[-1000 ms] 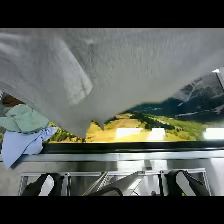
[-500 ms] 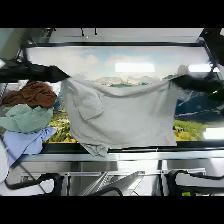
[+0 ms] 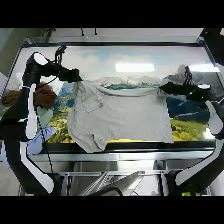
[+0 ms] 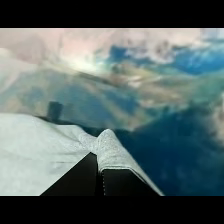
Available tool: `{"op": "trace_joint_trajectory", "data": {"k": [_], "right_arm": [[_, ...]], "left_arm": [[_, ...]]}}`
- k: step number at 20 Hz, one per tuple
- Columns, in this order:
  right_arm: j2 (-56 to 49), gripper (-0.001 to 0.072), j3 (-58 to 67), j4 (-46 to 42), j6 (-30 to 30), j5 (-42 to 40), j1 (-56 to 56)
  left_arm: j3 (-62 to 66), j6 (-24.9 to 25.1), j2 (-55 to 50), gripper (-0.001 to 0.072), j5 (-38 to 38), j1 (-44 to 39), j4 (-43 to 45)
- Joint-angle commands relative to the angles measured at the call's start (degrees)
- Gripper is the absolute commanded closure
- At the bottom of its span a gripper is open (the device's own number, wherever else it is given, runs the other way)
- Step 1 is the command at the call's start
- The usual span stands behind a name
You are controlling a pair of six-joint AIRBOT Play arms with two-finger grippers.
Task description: Fold the shirts.
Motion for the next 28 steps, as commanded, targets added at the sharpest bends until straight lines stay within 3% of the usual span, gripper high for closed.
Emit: {"op": "trace_joint_trajectory", "data": {"k": [1, 4, 13, 20, 26, 28], "right_arm": [[-2.56, 0.0700, 4.59, -6.56, 2.80, -0.37, -0.37], [-2.54, 0.0699, 4.83, -8.68, 2.80, 0.85, -1.36], [-1.88, 0.0699, 7.26, -10.62, 1.70, 12.46, -1.57], [-1.75, 0.0698, 7.30, -22.25, 4.09, 11.47, -1.40], [-1.79, 0.0687, 7.30, -22.12, 4.07, 10.80, -1.31], [-1.79, 0.0608, 7.30, -21.94, 4.09, 9.99, -1.29]], "left_arm": [[0.74, -2.47, -1.07, 0.0696, -0.76, -0.17, 5.16], [0.59, -4.94, -0.85, 0.0696, -4.22, -0.20, 11.80], [0.55, -4.92, -0.66, 0.0696, -10.62, -1.88, 12.22], [0.50, -7.96, -0.96, 0.0696, -12.07, -5.62, 25.14], [0.48, -8.37, -3.56, 0.0696, -16.20, -6.47, 24.48], [0.55, -8.35, -3.50, 0.0696, -14.43, -7.02, 24.50]]}}
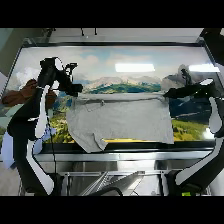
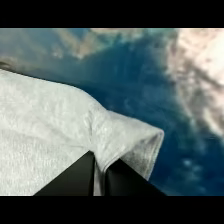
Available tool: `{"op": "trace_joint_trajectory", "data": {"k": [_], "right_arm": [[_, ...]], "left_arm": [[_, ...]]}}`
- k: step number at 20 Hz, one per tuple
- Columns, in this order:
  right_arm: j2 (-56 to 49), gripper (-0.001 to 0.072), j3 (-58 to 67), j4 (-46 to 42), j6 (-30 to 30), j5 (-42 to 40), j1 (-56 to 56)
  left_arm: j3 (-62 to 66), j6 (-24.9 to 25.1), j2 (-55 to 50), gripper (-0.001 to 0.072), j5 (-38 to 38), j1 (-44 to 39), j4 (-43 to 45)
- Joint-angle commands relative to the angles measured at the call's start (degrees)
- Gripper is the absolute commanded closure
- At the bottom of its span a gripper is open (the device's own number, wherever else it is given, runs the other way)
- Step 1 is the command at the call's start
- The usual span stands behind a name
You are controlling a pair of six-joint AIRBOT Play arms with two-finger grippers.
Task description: Fold the shirts.
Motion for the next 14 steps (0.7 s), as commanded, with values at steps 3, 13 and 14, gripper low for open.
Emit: {"op": "trace_joint_trajectory", "data": {"k": [3, 13, 14], "right_arm": [[-0.02, 0.0605, 0.02, -0.26, 0.20, -1.09, 0.24], [9.92, 0.0394, -1.84, -23.08, 22.84, 6.82, -3.39], [11.34, 0.0394, -3.80, -23.06, 23.15, 8.98, -4.81]], "left_arm": [[0.07, -0.24, -0.46, 0.0693, 0.66, -0.63, 0.52], [-5.46, -7.76, 6.78, 0.0030, -12.72, 3.45, 0.37], [-10.25, -7.56, 9.99, 0.0030, -12.59, 2.82, 0.44]]}}
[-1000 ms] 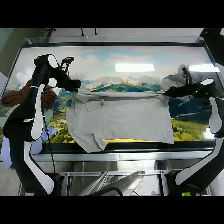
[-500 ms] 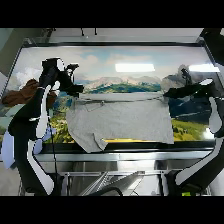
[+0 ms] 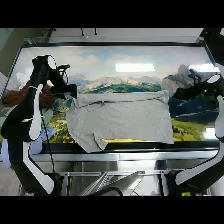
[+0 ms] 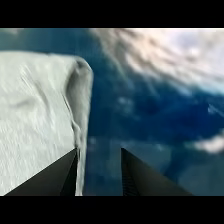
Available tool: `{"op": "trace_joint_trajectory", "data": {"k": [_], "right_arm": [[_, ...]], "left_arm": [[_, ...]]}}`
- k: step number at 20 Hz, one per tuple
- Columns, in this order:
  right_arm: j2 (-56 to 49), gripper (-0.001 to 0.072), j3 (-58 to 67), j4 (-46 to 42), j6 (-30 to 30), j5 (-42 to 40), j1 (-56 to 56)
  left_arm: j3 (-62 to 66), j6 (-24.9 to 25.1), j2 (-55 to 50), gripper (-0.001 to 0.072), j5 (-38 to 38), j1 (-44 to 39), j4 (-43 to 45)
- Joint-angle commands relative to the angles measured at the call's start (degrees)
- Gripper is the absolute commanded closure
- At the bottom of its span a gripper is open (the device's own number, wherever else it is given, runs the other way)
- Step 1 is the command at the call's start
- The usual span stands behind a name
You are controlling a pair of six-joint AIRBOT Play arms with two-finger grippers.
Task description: Fold the shirts.
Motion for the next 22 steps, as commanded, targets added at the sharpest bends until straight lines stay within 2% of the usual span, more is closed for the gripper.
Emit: {"op": "trace_joint_trajectory", "data": {"k": [1, 6, 9, 11, 14, 16, 18, 19, 20, 22], "right_arm": [[5.14, 0.0394, -4.96, -4.94, 6.21, 6.95, -3.82], [12.17, 0.0394, -19.54, -2.45, 7.21, 5.88, -9.97], [14.25, 0.0394, -24.72, 0.48, 7.08, 4.79, -9.88], [15.32, 0.0394, -26.45, 4.35, 6.12, 4.98, -9.84], [16.90, 0.0394, -26.49, 4.63, 5.01, 5.64, -9.90], [17.84, 0.0394, -26.51, 4.28, 4.81, 5.68, -9.97], [18.49, 0.0394, -26.49, 4.22, 4.57, 5.68, -9.97], [18.69, 0.0394, -26.51, 4.22, 4.50, 5.75, -9.94], [18.69, 0.0394, -26.51, 4.24, 4.37, 6.21, -9.94], [18.67, 0.0394, -26.51, 3.80, 3.72, 7.72, -9.97]], "left_arm": [[-12.98, -0.94, 9.16, 0.0030, -2.62, -0.72, -0.09], [-49.70, -1.03, 31.39, 0.0039, 8.72, -3.72, -0.50], [-65.18, -0.92, 39.36, 0.0039, 17.03, -3.19, -8.35], [-71.60, -0.74, 42.53, 0.0039, 24.57, -2.82, -11.93], [-75.91, -0.52, 44.61, 0.0039, 35.63, -2.32, -12.79], [-77.40, -0.28, 43.19, 0.0040, 38.45, -2.29, -14.23], [-78.97, 2.58, 41.00, 0.0040, 40.30, -2.73, -18.47], [-79.14, 4.35, 40.11, 0.0085, 41.53, -3.04, -20.90], [-79.08, 5.86, 39.43, 0.0201, 42.56, -3.39, -23.30], [-77.85, 8.74, 38.99, 0.0347, 42.69, -3.41, -27.15]]}}
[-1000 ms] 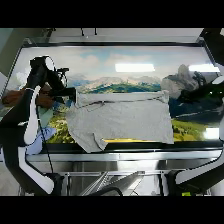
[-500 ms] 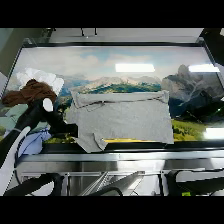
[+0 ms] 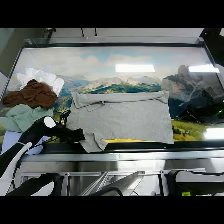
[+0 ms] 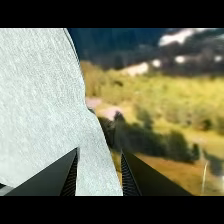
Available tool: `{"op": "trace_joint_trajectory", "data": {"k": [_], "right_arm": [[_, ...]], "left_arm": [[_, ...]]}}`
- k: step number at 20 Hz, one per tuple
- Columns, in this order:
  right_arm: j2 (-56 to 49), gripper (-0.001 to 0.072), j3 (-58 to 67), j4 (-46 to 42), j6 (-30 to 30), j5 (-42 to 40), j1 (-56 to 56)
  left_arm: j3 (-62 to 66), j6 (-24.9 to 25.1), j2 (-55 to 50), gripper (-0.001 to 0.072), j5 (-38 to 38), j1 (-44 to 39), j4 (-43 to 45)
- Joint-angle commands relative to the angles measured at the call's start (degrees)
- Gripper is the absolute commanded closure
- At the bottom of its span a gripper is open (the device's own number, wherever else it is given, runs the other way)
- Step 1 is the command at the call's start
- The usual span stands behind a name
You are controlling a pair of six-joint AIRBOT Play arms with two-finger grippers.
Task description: Fold the shirts.
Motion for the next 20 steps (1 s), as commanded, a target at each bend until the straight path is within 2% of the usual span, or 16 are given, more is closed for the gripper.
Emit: {"op": "trace_joint_trajectory", "data": {"k": [1, 2, 9, 15, 20], "right_arm": [[0.37, 0.0394, -0.09, -0.44, -1.27, 2.14, -0.04], [0.39, 0.0394, -0.11, -0.92, -1.25, 2.32, -0.04], [0.28, 0.0394, -7.08, -3.30, -1.22, 2.69, -0.04], [0.28, 0.0394, -17.33, -4.63, -2.47, 1.01, -0.02], [0.28, 0.0396, -22.32, 2.93, -5.60, 1.64, 0.13]], "left_arm": [[1.01, 5.14, -0.98, 0.0530, 3.26, -0.15, -6.49], [1.68, 5.18, -0.33, 0.0698, 3.04, -0.04, -6.34], [1.79, 5.97, 5.68, 0.0695, -2.05, 0.50, -2.91], [1.81, 6.95, 6.73, 0.0695, -8.09, 7.30, -3.43], [1.81, 7.93, 6.73, 0.0695, -8.02, 7.85, -3.48]]}}
